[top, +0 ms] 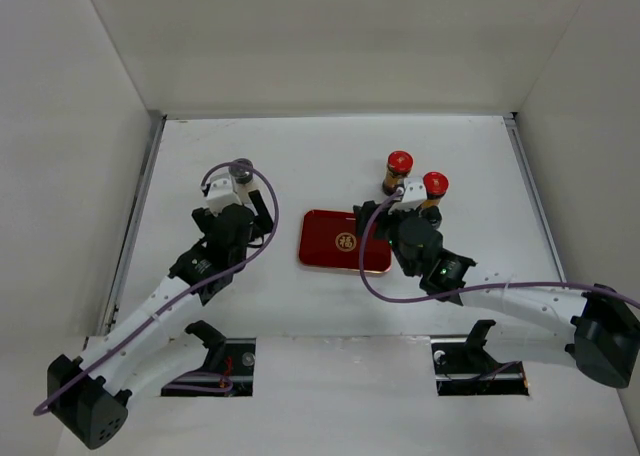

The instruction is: Organize the condiment bottles

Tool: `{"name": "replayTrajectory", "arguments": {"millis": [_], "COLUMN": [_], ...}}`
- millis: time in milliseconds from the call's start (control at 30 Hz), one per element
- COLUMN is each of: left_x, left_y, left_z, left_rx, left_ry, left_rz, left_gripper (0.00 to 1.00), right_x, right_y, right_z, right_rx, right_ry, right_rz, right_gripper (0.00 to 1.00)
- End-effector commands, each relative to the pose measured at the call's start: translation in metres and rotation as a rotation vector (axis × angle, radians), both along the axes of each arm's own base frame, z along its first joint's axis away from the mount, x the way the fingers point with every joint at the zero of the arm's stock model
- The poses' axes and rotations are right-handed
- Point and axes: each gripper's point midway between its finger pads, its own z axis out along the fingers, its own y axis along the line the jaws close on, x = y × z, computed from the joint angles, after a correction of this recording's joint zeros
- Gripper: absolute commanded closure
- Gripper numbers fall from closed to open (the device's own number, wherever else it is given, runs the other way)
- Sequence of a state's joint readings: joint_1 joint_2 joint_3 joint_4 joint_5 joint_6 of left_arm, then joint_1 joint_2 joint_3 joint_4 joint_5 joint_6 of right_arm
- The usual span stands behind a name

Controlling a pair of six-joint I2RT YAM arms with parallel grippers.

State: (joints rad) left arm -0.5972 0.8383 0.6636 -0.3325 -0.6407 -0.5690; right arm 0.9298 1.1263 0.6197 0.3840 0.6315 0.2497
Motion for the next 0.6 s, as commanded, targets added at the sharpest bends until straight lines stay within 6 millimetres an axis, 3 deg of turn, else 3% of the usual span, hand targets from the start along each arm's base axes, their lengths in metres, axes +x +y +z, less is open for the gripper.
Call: {"name": "replayTrajectory", "arguments": {"millis": [0,67,167,200,233,300,333,400,467,500,567], "left_x": [0.012,0.018,0.024,0.027,0.029,0.035,0.037,0.041,0.044,0.046,0.050], "left_y": [0.002,0.008,0.014,0.015,0.016,0.016,0.015,0.013,0.015,0.011,0.009], "left_z": [0.032,0.032,0.024,0.021,0.017,0.011,0.006,-0.002,-0.009,-0.013,-0.019], "left_rx": [-0.032,-0.012,0.017,0.022,0.027,0.031,0.038,0.064,0.091,0.093,0.106], "left_ry": [-0.110,-0.131,-0.124,-0.120,-0.113,-0.100,-0.087,-0.060,-0.034,-0.023,-0.013], "left_rz": [0.048,0.074,0.104,0.109,0.113,0.112,0.109,0.104,0.113,0.102,0.100], "left_gripper": [0.00,0.00,0.00,0.00,0.07,0.38,0.42,0.33,0.19,0.12,0.10], "right_x": [0.002,0.002,0.002,0.002,0.002,0.003,0.003,0.005,0.005,0.005,0.005], "right_y": [0.001,0.001,0.001,0.001,0.001,0.003,0.004,0.006,0.007,0.008,0.008], "right_z": [0.023,0.023,0.021,0.019,0.018,0.016,0.015,0.013,0.012,0.011,0.011], "right_rx": [0.062,0.061,0.060,0.050,0.046,0.046,0.046,0.034,0.032,0.029,0.028], "right_ry": [-0.059,-0.060,-0.054,-0.047,-0.039,-0.033,-0.031,-0.028,-0.028,-0.027,-0.027], "right_rz": [-0.004,-0.002,-0.002,-0.005,-0.007,-0.005,-0.002,-0.001,0.000,0.004,0.007], "right_gripper": [0.13,0.29,0.73,0.80,0.82,0.79,0.74,0.56,0.29,0.21,0.14]}}
